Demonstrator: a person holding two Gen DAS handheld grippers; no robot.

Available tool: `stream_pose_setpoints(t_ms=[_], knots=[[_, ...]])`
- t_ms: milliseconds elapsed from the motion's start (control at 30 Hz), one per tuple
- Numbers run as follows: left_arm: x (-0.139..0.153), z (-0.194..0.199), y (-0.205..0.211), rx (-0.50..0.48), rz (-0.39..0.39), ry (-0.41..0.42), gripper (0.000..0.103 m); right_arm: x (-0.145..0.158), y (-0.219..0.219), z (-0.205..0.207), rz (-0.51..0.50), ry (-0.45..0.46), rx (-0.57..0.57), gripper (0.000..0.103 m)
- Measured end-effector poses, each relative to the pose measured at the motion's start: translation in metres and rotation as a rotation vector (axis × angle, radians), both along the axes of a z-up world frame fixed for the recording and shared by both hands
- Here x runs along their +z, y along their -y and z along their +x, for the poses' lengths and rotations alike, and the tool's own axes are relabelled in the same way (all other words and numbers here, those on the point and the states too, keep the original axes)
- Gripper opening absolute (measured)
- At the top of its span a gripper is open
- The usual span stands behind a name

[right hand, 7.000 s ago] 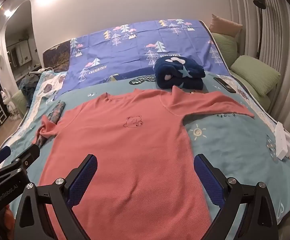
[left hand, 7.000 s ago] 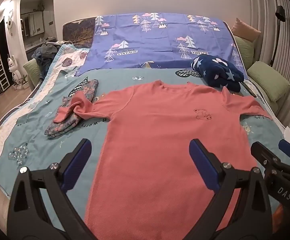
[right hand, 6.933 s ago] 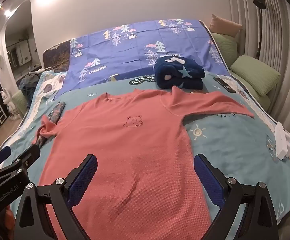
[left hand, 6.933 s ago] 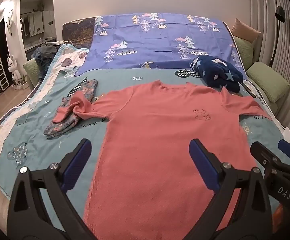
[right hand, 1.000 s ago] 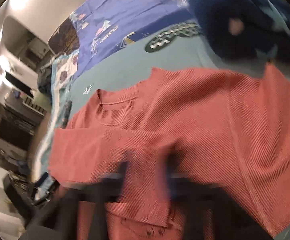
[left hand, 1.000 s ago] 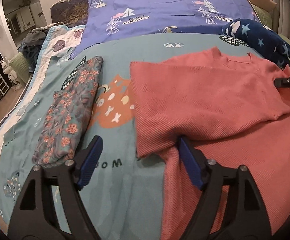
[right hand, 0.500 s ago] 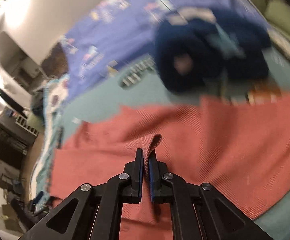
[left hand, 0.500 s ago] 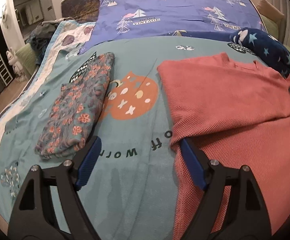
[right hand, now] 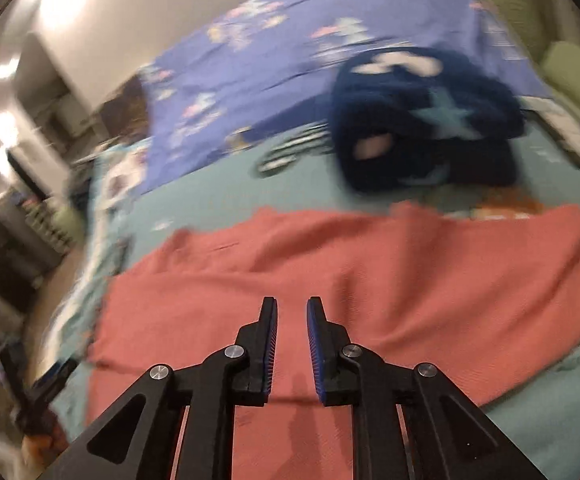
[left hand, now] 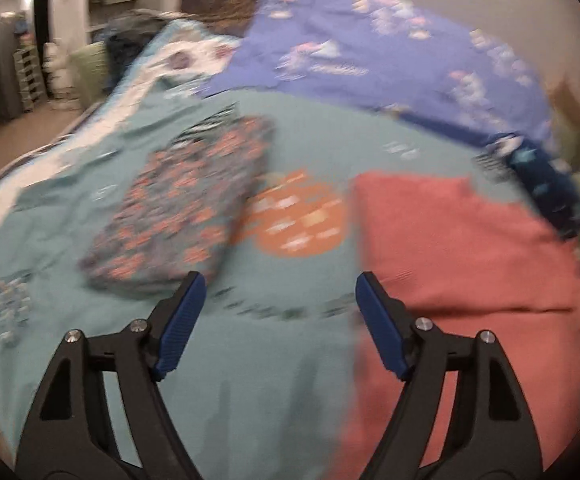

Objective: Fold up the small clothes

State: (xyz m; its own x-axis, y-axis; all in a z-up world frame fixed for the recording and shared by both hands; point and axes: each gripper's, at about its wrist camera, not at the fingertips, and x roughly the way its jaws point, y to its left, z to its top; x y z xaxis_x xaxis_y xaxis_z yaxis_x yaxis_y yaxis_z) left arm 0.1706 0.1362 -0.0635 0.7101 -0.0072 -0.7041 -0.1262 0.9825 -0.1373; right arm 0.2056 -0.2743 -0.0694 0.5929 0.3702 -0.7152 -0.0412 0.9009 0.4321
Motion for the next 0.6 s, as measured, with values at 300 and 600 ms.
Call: stream_pose_setpoints(t_ms=[300,600], knots=[[-0.018,0.049,0.083,-0.174,0.051,-0.050,0.076,-0.053,-0.002,0.016,-0.030,-0.107,-0.074,0.016],[-0.001,0.062,0.072,-0.119,0.017,-0.015,0.068,-0.028,0.008,0.037,0.024,-0.051,-0.094,0.024]])
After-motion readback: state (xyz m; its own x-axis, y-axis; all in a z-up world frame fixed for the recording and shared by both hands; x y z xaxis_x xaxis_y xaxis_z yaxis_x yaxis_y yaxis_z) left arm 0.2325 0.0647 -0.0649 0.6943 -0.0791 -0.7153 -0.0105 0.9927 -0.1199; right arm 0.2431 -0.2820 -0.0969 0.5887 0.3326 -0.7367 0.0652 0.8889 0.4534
